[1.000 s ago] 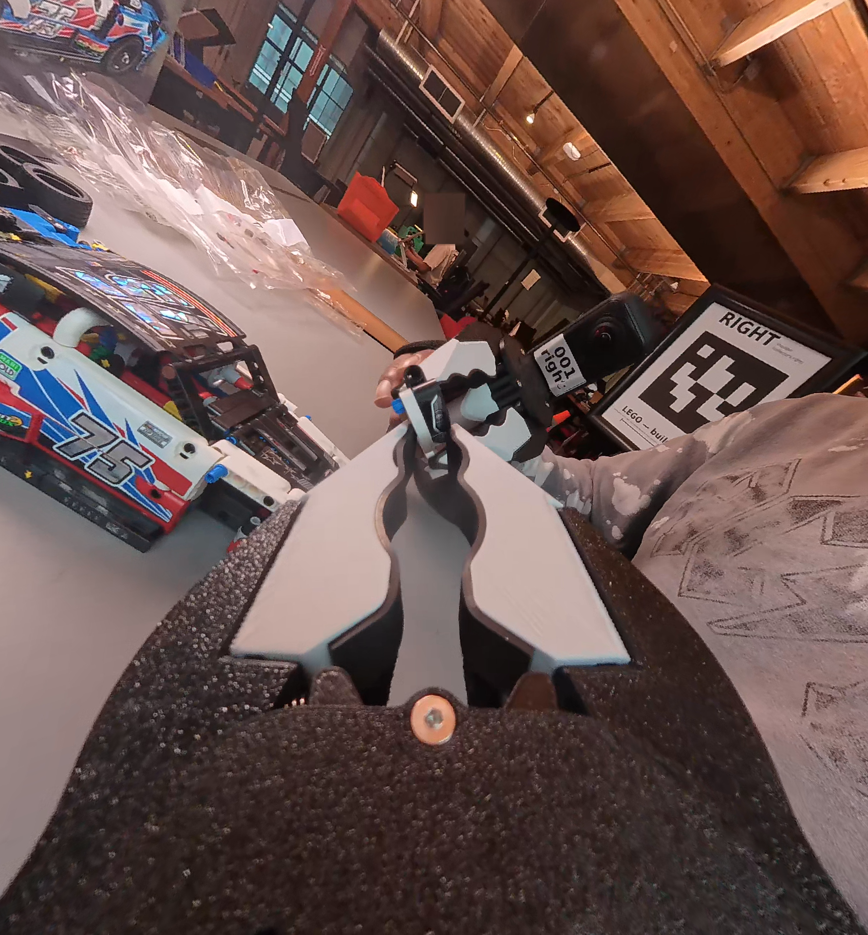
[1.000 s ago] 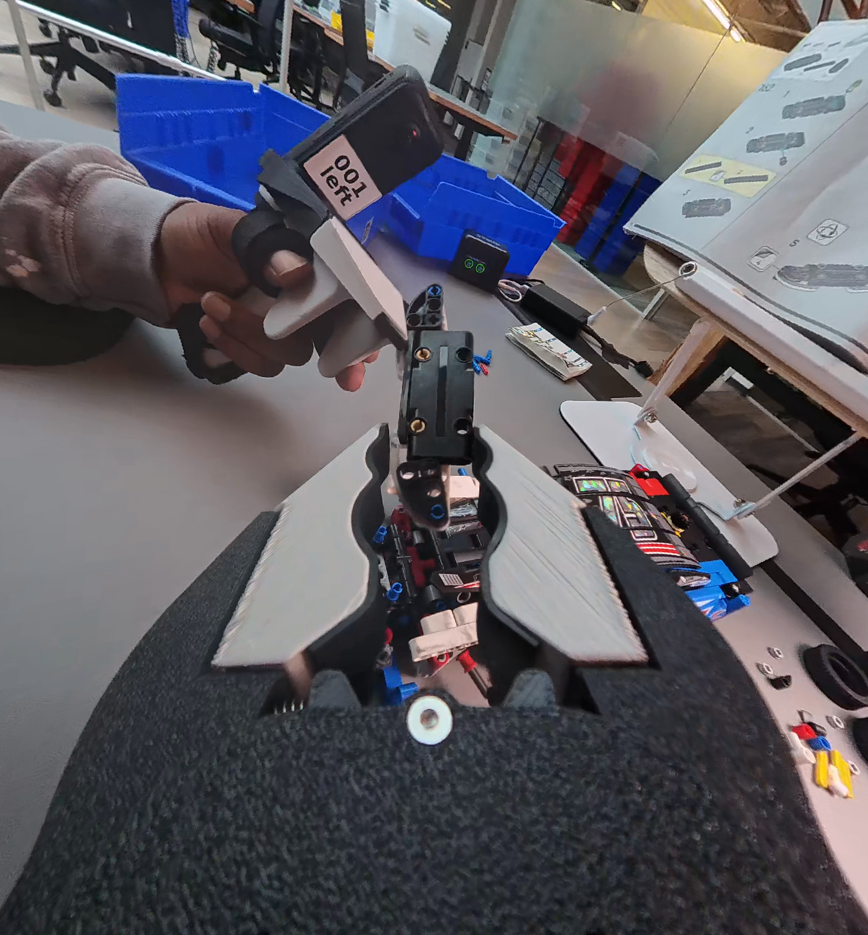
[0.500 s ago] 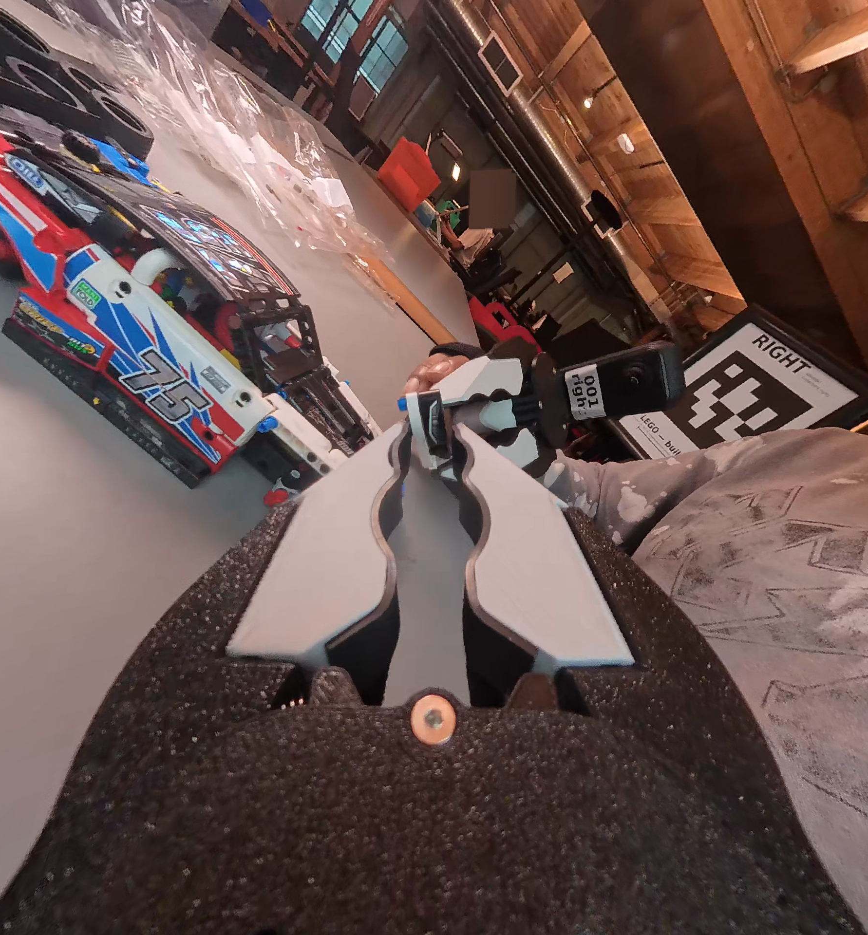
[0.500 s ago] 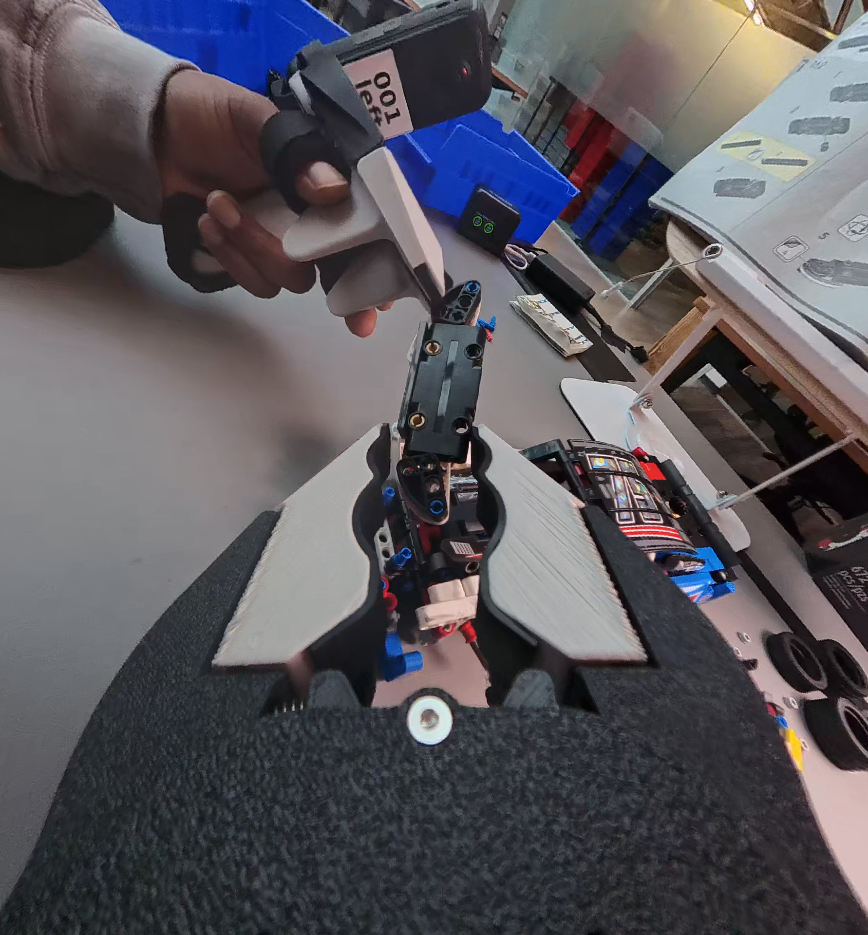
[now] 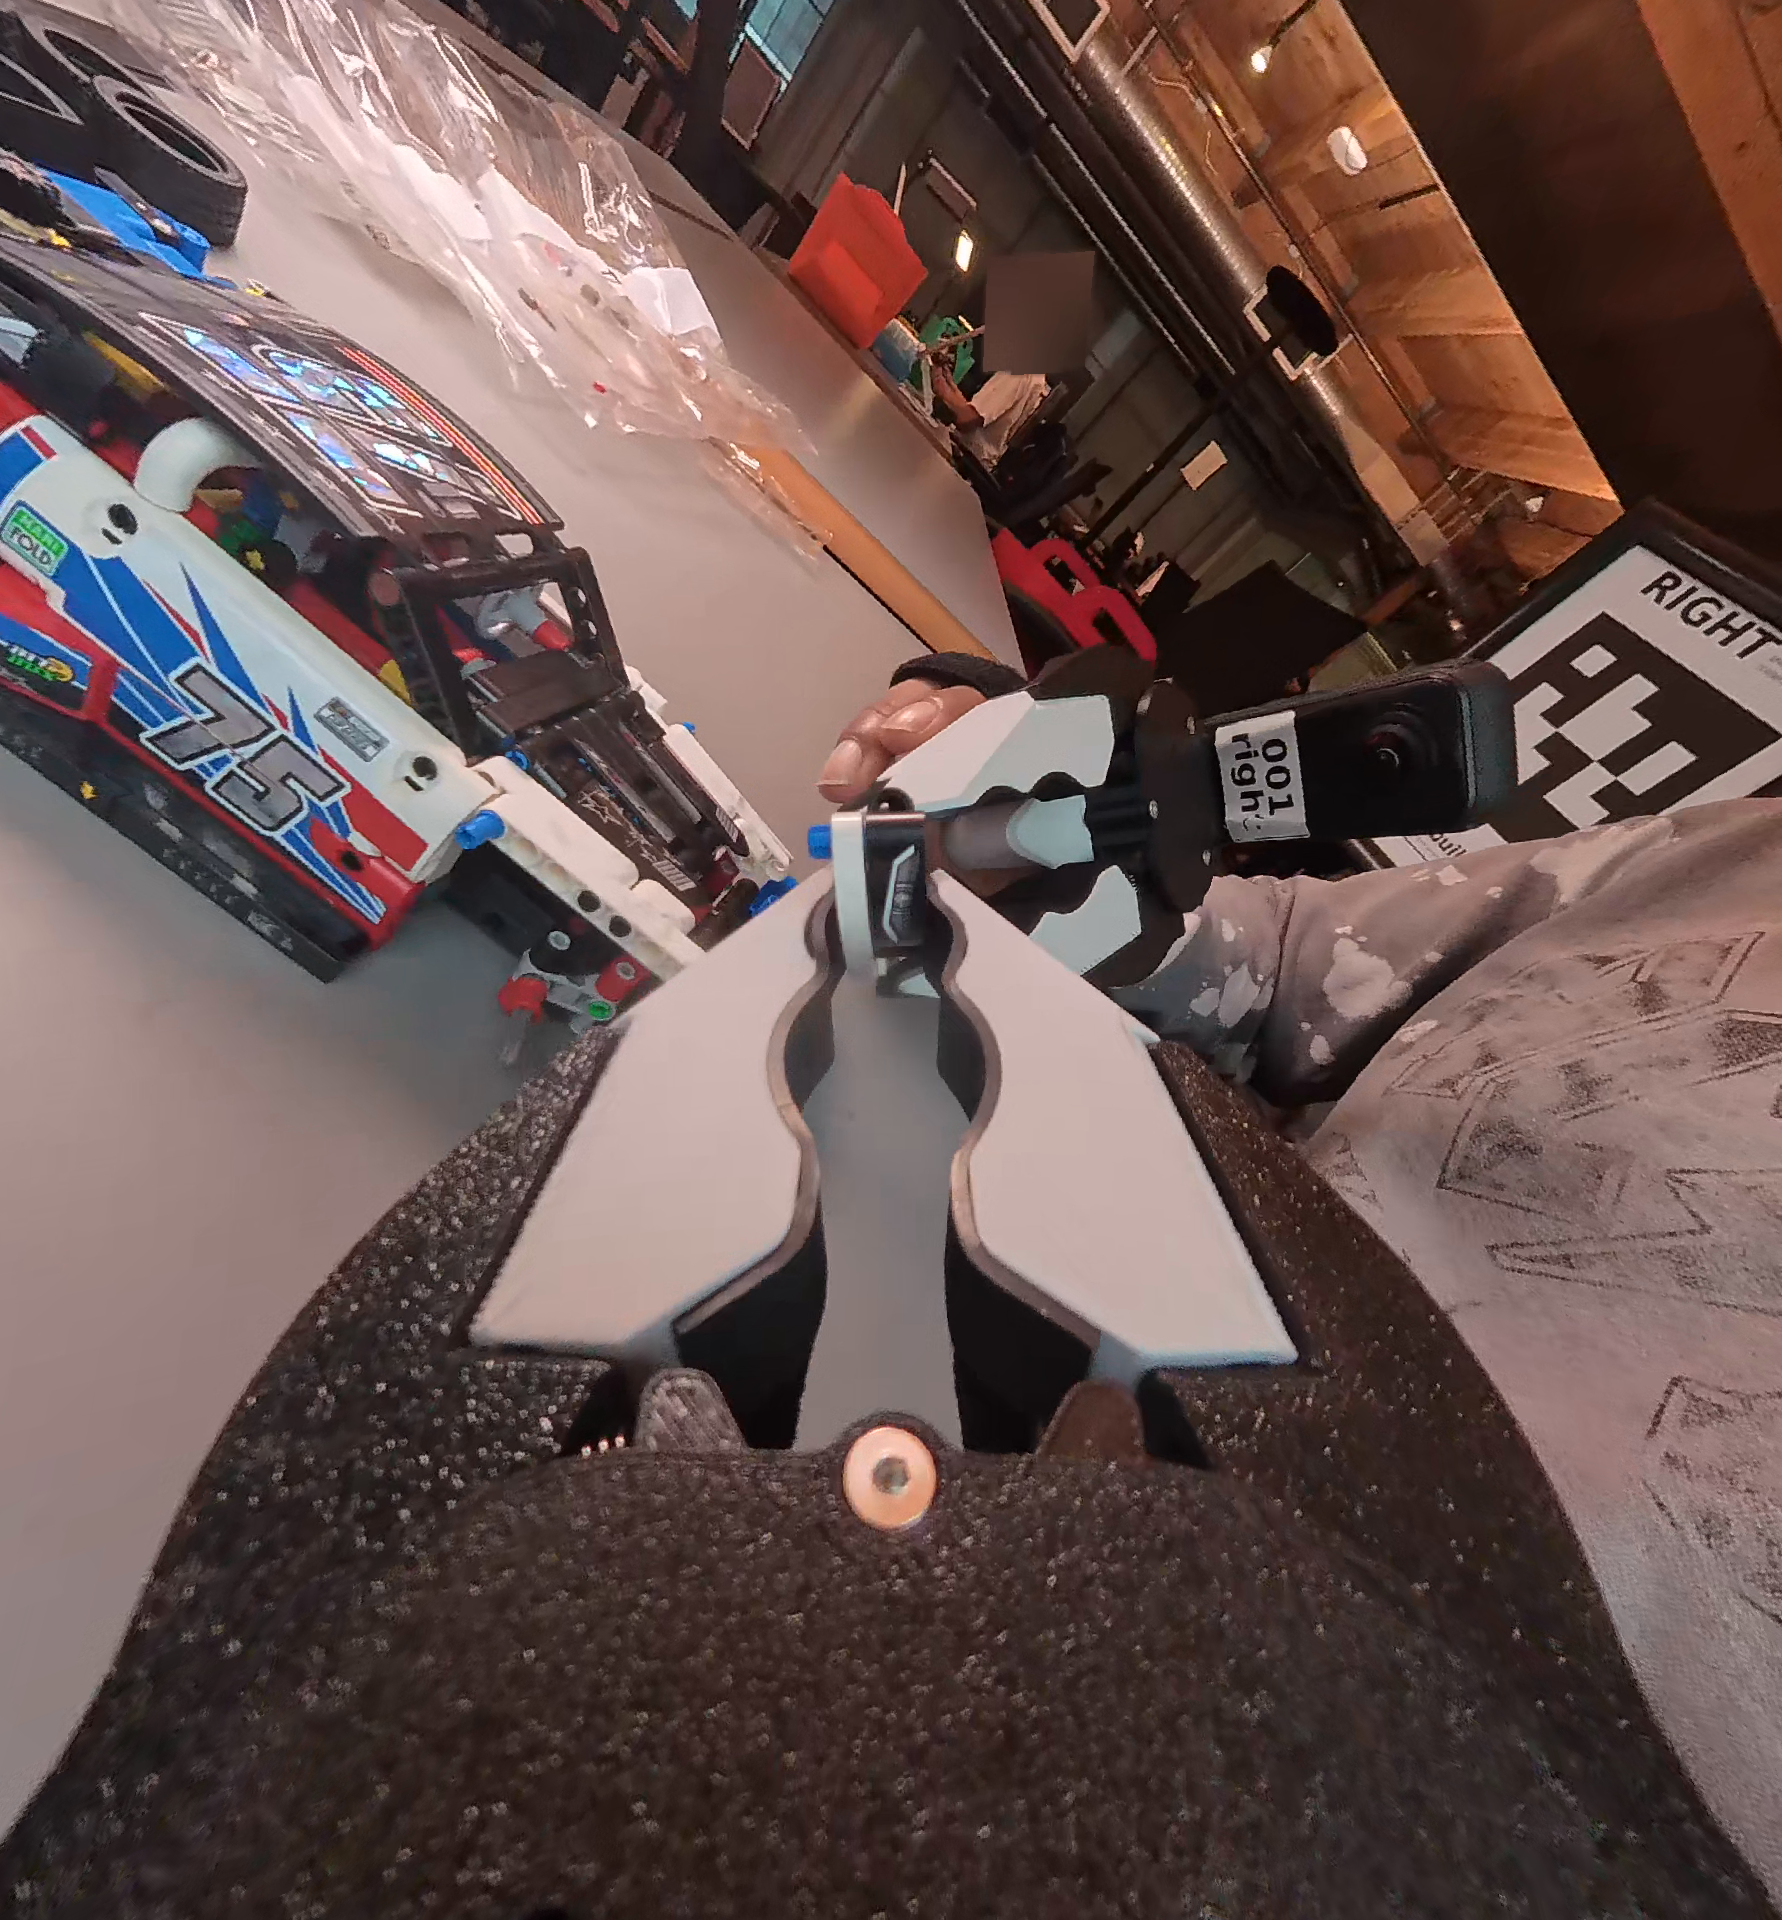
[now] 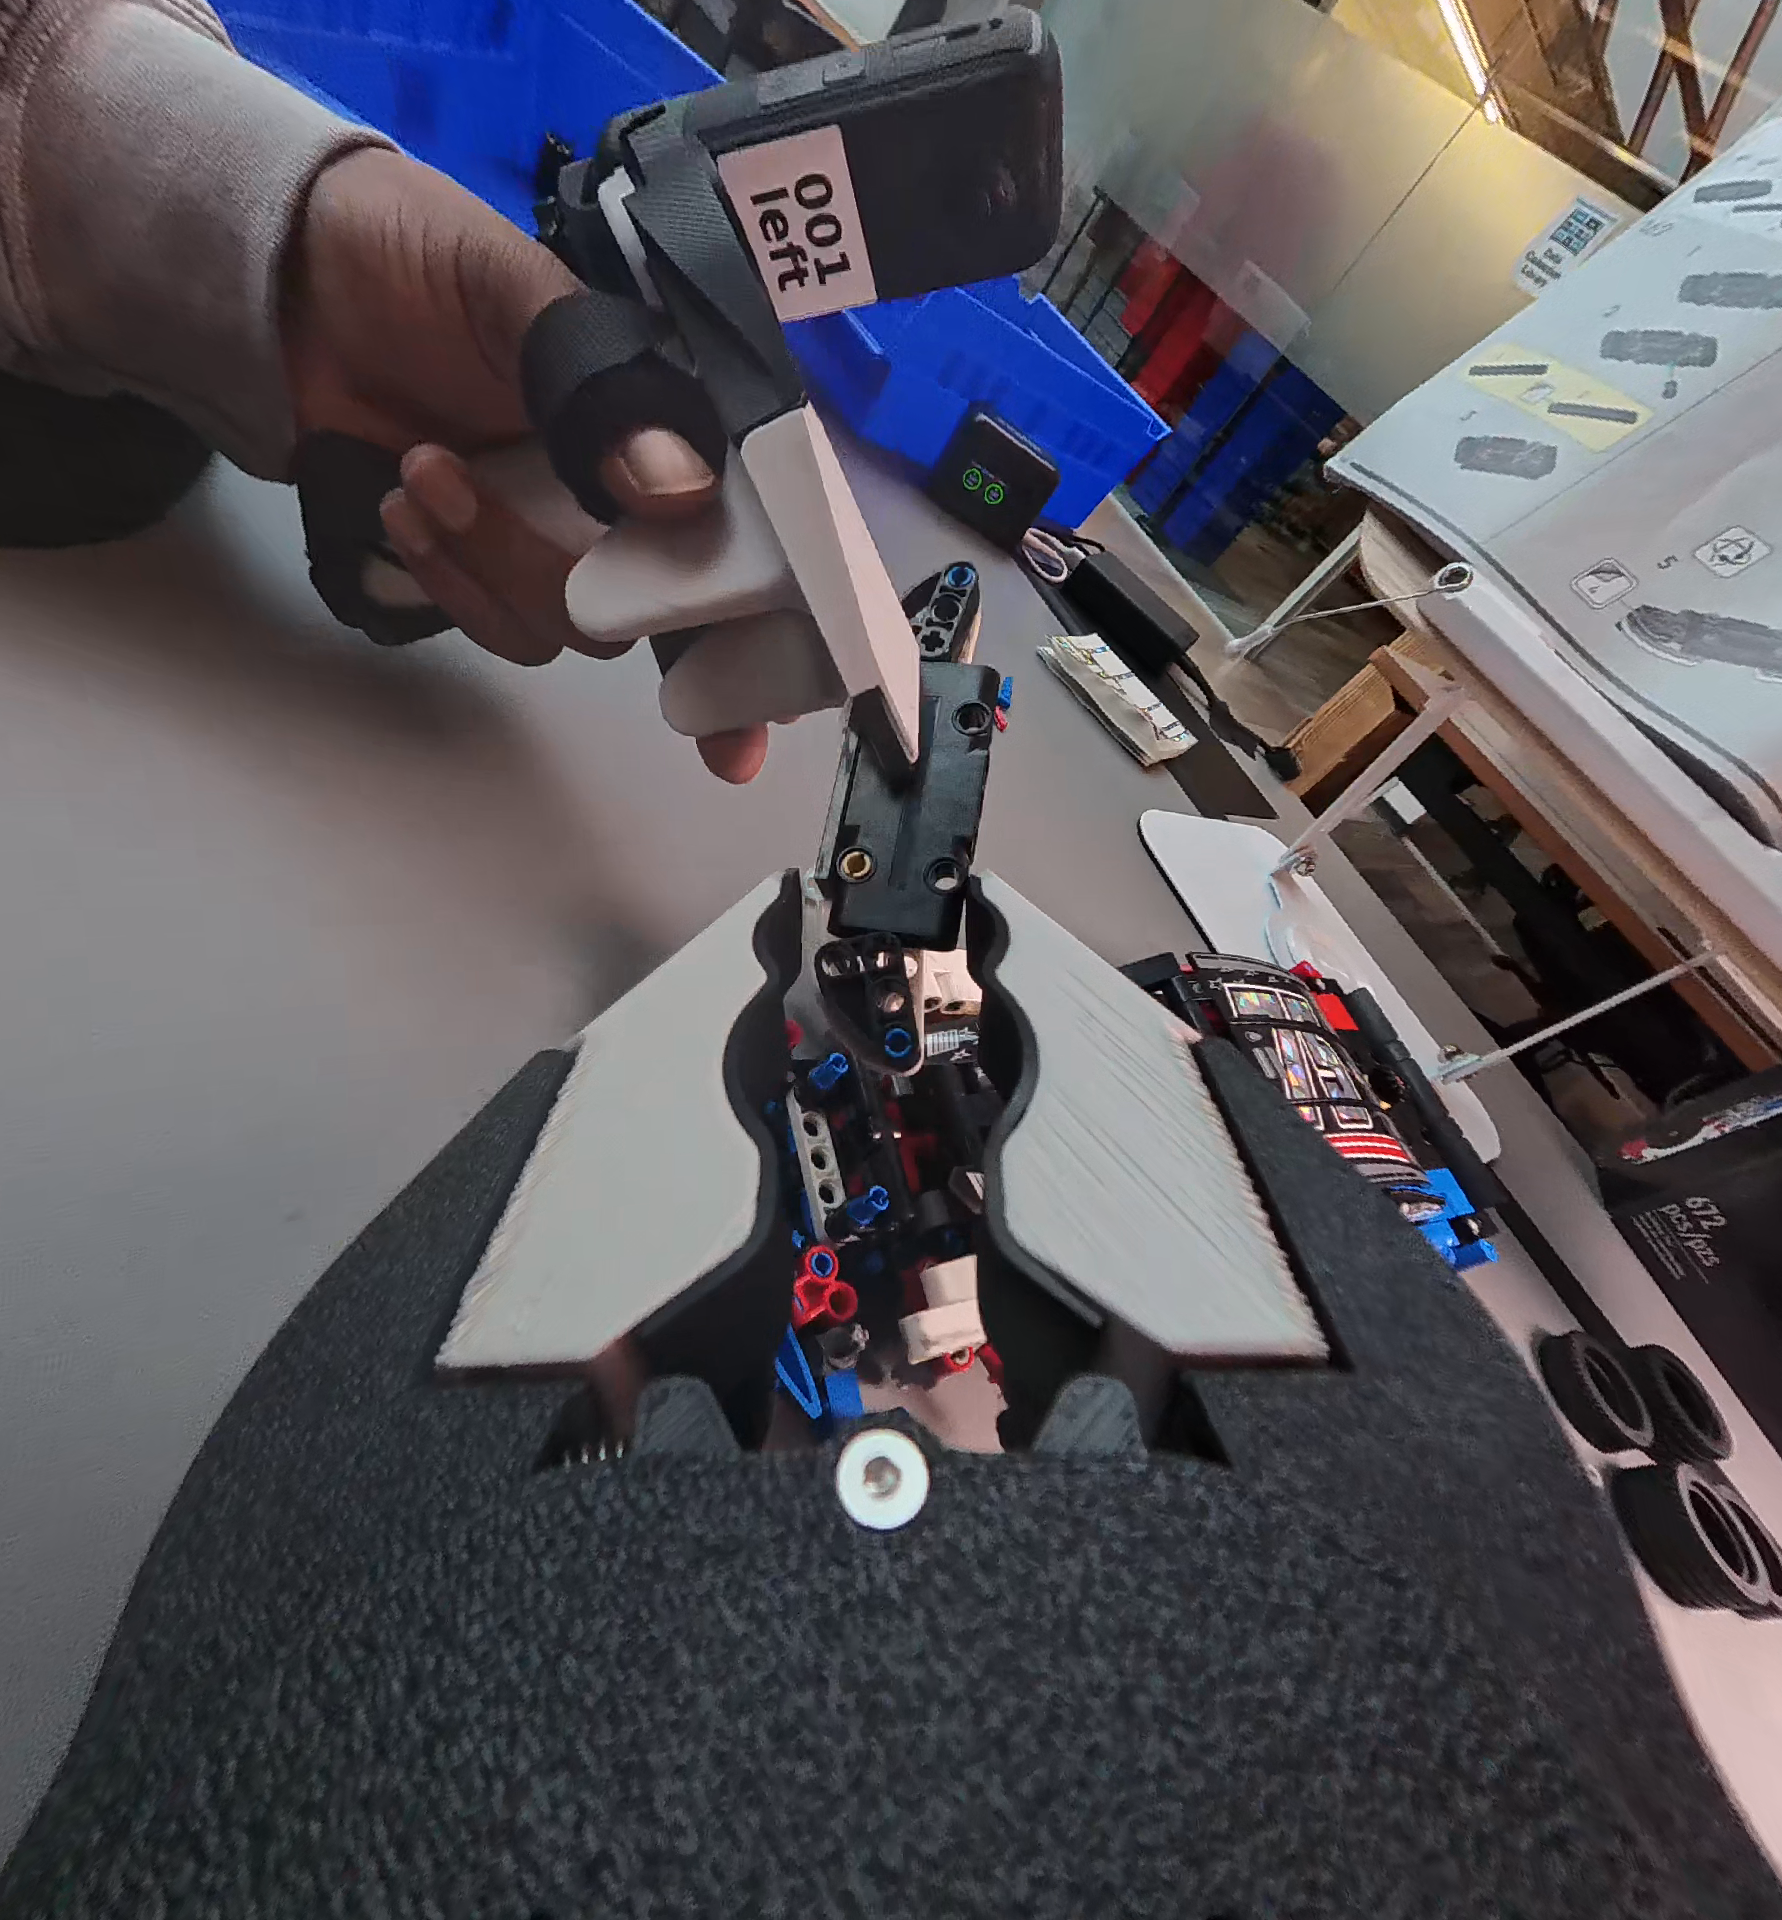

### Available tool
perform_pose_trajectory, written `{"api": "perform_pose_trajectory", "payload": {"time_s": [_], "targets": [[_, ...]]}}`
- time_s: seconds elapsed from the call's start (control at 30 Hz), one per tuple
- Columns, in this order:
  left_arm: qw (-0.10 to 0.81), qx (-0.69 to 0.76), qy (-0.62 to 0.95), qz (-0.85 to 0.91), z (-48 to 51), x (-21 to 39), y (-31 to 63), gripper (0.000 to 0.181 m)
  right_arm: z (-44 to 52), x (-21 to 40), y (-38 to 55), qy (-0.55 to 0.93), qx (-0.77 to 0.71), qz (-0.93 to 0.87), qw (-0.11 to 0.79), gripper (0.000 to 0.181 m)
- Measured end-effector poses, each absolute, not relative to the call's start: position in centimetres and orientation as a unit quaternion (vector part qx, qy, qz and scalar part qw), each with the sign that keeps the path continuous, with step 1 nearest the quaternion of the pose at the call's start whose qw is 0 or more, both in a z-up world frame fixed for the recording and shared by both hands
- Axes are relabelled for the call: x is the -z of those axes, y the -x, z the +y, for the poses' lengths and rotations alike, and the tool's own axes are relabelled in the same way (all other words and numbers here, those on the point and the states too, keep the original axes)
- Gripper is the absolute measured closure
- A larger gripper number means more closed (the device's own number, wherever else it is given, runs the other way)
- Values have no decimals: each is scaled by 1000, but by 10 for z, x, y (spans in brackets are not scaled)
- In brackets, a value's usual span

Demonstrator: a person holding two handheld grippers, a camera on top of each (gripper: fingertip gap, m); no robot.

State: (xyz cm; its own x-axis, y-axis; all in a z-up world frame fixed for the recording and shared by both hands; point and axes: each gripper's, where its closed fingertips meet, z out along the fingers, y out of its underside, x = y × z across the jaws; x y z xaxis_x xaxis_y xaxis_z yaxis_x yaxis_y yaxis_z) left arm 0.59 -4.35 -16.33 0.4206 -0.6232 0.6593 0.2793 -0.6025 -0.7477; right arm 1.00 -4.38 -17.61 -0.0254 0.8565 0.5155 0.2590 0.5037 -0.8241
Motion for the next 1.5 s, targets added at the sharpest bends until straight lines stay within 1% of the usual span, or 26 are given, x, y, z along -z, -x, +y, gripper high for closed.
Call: {"api": "perform_pose_trajectory", "payload": {"time_s": [0.07,0.13,0.17,0.23,0.27,0.37,0.43,0.47,0.57,0.7,0.77,0.83,0.97,1.03,1.13,1.2,1.3,1.4,1.5], "targets": [[432,527,722,117,-43,162,-4,171,-44,175,-10,428,-283,-657,552,154],[441,530,717,104,-41,157,4,172,-46,168,-12,432,-312,-645,547,151],[450,534,710,92,-39,153,11,172,-45,166,-13,435,-324,-643,540,142],[472,542,693,65,-36,140,29,172,-37,168,-19,458,-330,-651,508,112],[487,540,685,52,-34,134,40,172,-30,170,-24,468,-325,-660,489,108],[529,526,665,24,-32,116,74,172,-8,176,-46,481,-294,-706,429,110],[547,523,654,10,-33,108,90,172,9,178,-57,468,-238,-754,394,109],[552,523,649,5,-33,106,95,171,18,179,-59,453,-203,-781,379,107],[557,528,641,-6,-32,108,100,172,46,191,-59,388,-82,-862,316,91],[548,535,643,-15,-27,121,99,172,84,199,-38,214,91,-934,272,72],[543,538,645,-19,-26,127,99,172,90,200,-23,134,129,-950,252,63],[541,542,643,-16,-26,128,98,172,92,207,-10,92,142,-961,218,56],[541,548,638,-6,-29,125,97,172,92,236,-1,50,144,-978,143,56],[544,548,636,-5,-30,124,99,172,91,242,-1,54,139,-982,118,56],[552,544,632,-6,-30,121,107,172,75,242,2,126,88,-983,98,61],[562,546,622,-14,-30,116,114,172,62,239,5,193,40,-977,87,68],[582,538,609,-22,-32,108,125,172,56,236,8,292,8,-953,73,72],[596,530,603,-29,-34,103,132,172,63,235,10,377,-12,-923,78,74],[611,526,591,-41,-36,96,141,172,69,233,7,420,-42,-902,91,76]]}}
